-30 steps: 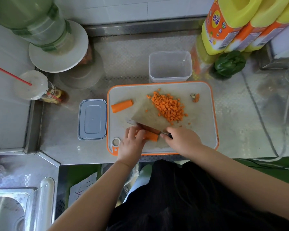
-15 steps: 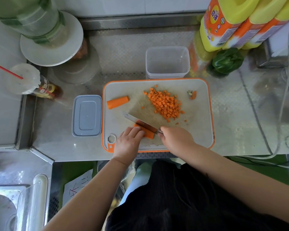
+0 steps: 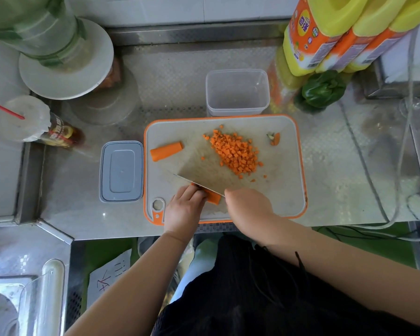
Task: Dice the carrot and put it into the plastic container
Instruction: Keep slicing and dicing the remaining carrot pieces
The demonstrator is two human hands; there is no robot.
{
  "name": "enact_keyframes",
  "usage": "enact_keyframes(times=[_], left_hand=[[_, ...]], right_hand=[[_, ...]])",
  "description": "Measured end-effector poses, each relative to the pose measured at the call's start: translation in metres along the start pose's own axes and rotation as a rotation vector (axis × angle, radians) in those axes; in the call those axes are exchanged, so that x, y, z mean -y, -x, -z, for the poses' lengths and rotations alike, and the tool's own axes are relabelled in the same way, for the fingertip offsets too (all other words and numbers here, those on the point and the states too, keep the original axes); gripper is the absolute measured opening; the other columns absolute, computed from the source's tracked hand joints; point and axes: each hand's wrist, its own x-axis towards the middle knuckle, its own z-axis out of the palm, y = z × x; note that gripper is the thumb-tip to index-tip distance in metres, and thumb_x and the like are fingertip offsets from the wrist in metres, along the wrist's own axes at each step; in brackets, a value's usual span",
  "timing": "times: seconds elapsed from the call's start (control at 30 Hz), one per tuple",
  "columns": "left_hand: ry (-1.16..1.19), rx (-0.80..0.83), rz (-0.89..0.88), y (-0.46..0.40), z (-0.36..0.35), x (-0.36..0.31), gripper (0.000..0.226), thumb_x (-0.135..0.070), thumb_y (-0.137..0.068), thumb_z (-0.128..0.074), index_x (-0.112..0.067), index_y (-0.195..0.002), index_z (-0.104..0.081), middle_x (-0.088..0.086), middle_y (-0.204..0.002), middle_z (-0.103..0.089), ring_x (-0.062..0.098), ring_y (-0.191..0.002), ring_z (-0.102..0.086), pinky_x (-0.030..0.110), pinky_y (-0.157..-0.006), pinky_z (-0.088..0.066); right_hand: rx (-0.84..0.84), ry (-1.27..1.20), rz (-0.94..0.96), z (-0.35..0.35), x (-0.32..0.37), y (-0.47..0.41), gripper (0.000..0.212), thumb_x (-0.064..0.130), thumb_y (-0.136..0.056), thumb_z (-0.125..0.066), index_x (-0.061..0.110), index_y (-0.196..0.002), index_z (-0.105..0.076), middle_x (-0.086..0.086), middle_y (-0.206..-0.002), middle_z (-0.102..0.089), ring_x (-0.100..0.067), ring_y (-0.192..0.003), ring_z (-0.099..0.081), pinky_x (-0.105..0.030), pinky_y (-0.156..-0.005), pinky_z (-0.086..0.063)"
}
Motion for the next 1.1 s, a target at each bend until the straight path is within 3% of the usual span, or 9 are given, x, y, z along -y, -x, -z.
enact_keyframes(times=[0.17, 0.3, 0.43, 0.57, 0.7, 0.77, 0.83, 1.0, 1.1], left_hand=[[-0.017, -0.029, 0.003, 0.002, -0.001, -0.002, 0.008, -0.018, -0.088, -0.064, -0.013, -0.084, -0.069, -0.001, -0.089, -0.065, 0.020, -0.087, -0.055, 0.032, -0.060, -0.051], [-0.038, 0.000, 0.010, 0.004, -0.001, -0.002, 0.002, -0.014, -0.086, -0.068, -0.012, -0.084, -0.068, 0.000, -0.088, -0.062, 0.021, -0.086, -0.053, 0.038, -0.059, -0.051], [-0.063, -0.059, 0.003, 0.005, 0.005, -0.008, 0.012, -0.022, -0.090, -0.061, -0.011, -0.092, -0.058, 0.006, -0.092, -0.059, 0.024, -0.086, -0.052, 0.036, -0.055, -0.051], [-0.102, -0.151, -0.091, -0.006, 0.030, -0.019, 0.019, -0.029, -0.095, -0.059, -0.012, -0.102, -0.055, 0.014, -0.100, -0.060, 0.032, -0.088, -0.053, 0.040, -0.076, -0.045], [-0.164, -0.023, -0.083, -0.044, 0.044, -0.026, 0.034, -0.040, -0.096, -0.044, -0.015, -0.092, -0.067, 0.008, -0.102, -0.062, 0.031, -0.092, -0.050, 0.042, -0.086, -0.035], [-0.084, -0.140, -0.104, -0.047, 0.049, -0.023, 0.030, -0.032, -0.100, -0.047, -0.010, -0.089, -0.066, 0.011, -0.096, -0.062, 0.031, -0.085, -0.052, 0.041, -0.079, -0.040], [0.000, -0.210, -0.146, -0.034, 0.048, -0.019, 0.015, -0.020, -0.097, -0.057, -0.008, -0.091, -0.062, 0.012, -0.092, -0.061, 0.029, -0.082, -0.052, 0.038, -0.074, -0.045], [-0.029, 0.025, -0.041, 0.006, 0.016, -0.008, 0.014, -0.020, -0.092, -0.058, -0.010, -0.090, -0.067, 0.003, -0.095, -0.061, 0.025, -0.087, -0.053, 0.041, -0.057, -0.052], [-0.038, 0.051, -0.016, 0.010, 0.008, -0.006, 0.017, -0.021, -0.091, -0.057, -0.010, -0.087, -0.068, 0.003, -0.092, -0.062, 0.025, -0.087, -0.054, 0.038, -0.056, -0.051]], right_hand=[[0.005, -0.067, -0.034, -0.009, -0.003, -0.011, 0.020, -0.005, -0.090, -0.044, 0.005, -0.104, -0.055, -0.002, -0.066, -0.038, -0.028, -0.070, -0.046, -0.034, -0.059, -0.037], [-0.030, -0.069, -0.055, -0.024, -0.002, -0.010, 0.014, 0.002, -0.094, -0.045, 0.006, -0.104, -0.053, -0.003, -0.067, -0.045, -0.028, -0.062, -0.052, -0.033, -0.050, -0.036], [-0.057, -0.026, -0.047, -0.028, -0.001, -0.006, 0.024, -0.006, -0.087, -0.048, 0.006, -0.108, -0.051, -0.005, -0.073, -0.052, -0.025, -0.062, -0.052, -0.033, -0.051, -0.041], [-0.060, -0.020, -0.021, -0.028, 0.000, -0.004, 0.025, -0.002, -0.089, -0.046, 0.006, -0.113, -0.049, -0.008, -0.086, -0.063, -0.029, -0.071, -0.060, -0.034, -0.055, -0.041], [-0.078, -0.007, -0.021, -0.030, -0.002, -0.005, 0.017, 0.009, -0.095, -0.044, 0.007, -0.110, -0.052, -0.002, -0.071, -0.056, -0.025, -0.057, -0.052, -0.028, -0.049, -0.036], [-0.055, -0.074, -0.025, -0.026, -0.008, -0.008, 0.017, 0.018, -0.099, -0.040, 0.010, -0.098, -0.054, 0.000, -0.063, -0.044, -0.022, -0.053, -0.045, -0.029, -0.047, -0.033], [-0.018, -0.201, -0.045, -0.019, -0.014, -0.008, 0.028, 0.033, -0.102, -0.035, 0.014, -0.087, -0.049, 0.001, -0.065, -0.044, -0.025, -0.063, -0.051, -0.032, -0.054, -0.038], [-0.118, -0.153, 0.010, -0.011, -0.014, 0.004, 0.031, 0.037, -0.103, -0.034, 0.013, -0.091, -0.050, 0.003, -0.062, -0.037, -0.023, -0.059, -0.044, -0.030, -0.046, -0.025], [-0.118, -0.107, 0.030, -0.012, -0.010, 0.010, 0.027, 0.033, -0.103, -0.034, 0.015, -0.089, -0.046, 0.003, -0.060, -0.034, -0.015, -0.049, -0.031, -0.029, -0.043, -0.018]])
